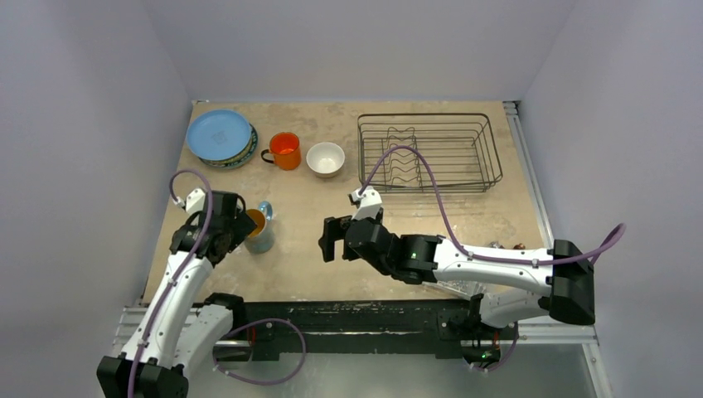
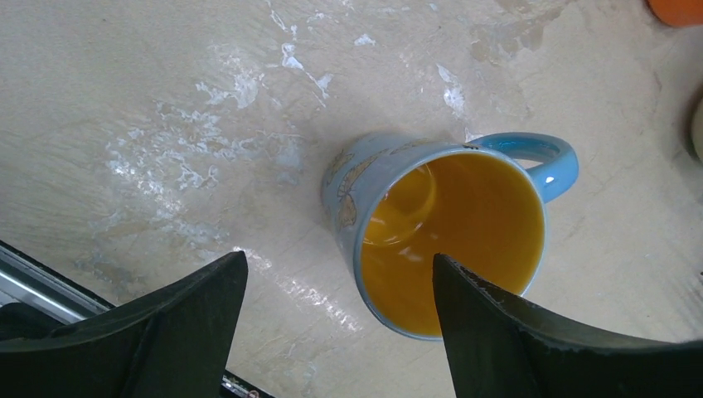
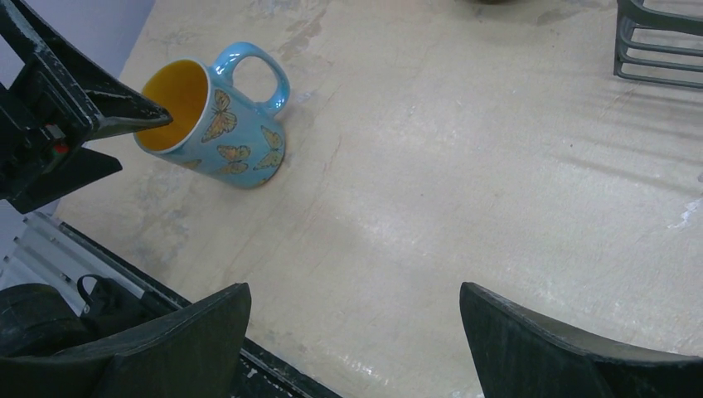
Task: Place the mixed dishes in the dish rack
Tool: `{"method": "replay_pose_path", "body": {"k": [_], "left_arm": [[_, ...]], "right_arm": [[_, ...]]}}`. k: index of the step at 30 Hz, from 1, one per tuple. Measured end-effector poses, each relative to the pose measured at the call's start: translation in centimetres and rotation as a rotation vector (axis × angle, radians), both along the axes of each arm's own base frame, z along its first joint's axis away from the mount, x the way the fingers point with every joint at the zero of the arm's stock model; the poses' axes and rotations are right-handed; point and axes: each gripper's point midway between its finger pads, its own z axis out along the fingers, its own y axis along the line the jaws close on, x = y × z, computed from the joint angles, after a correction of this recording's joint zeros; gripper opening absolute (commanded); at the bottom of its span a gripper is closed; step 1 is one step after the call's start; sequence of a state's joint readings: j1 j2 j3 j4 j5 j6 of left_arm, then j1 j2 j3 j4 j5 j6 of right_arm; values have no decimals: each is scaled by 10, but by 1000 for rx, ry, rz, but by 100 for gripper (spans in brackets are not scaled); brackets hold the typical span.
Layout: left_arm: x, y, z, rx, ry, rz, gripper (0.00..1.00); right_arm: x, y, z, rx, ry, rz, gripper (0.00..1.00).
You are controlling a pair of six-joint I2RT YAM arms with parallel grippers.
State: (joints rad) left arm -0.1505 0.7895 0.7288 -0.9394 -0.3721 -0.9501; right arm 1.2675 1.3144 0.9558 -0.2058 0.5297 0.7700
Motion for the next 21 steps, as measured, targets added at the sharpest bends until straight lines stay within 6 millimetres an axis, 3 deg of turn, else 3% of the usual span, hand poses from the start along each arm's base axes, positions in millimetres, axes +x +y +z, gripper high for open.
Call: {"method": "replay_pose_path", "body": {"k": [9, 13, 21], "left_arm": [[6, -8, -33, -34, 87, 10, 42], [14, -11, -35, -47, 75, 11, 0], [6, -14, -33, -37, 122, -71, 0]], "right_arm": [[3, -5, -3, -14, -6, -28, 99], [4, -5, -5, -21, -6, -30, 99], [6, -10, -7, -37, -11, -51, 99]]}}
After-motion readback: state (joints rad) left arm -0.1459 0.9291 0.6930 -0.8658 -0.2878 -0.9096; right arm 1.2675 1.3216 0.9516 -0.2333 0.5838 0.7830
